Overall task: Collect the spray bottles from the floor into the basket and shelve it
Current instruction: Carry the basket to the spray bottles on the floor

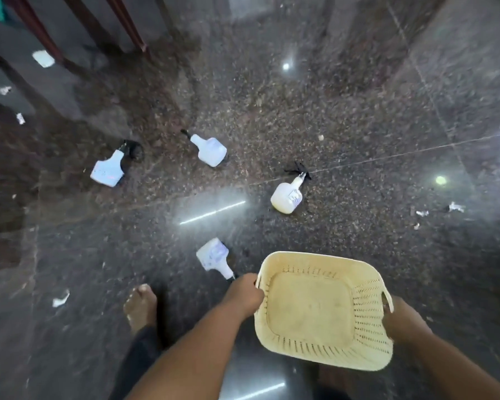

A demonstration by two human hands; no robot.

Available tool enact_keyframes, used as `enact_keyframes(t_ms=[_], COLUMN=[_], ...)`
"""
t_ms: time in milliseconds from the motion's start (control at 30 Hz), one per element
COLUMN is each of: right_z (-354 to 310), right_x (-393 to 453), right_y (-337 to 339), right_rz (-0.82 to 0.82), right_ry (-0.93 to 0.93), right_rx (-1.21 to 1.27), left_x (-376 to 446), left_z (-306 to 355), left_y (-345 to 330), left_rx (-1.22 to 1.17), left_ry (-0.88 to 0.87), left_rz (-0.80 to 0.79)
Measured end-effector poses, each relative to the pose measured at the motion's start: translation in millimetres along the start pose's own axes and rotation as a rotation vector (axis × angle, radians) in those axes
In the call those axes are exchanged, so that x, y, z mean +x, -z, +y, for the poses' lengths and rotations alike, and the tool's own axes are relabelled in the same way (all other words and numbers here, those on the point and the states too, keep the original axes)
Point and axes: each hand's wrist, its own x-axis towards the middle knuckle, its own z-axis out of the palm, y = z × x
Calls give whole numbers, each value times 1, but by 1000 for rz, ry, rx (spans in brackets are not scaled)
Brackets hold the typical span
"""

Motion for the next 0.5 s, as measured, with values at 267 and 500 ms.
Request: enact_keyframes(t_ms=[267, 500], right_z=[-63, -85], right_x=[32, 68], right_y=[-34, -73], right_rz=[132, 188], right_ry=[-263, -283], right_rx=[108, 100], left_x=[103, 143], left_z=[35, 10], left_y=[74, 107], left_rx=[-39, -107], left_ry=[-121, -41], left_rz=[-189, -450])
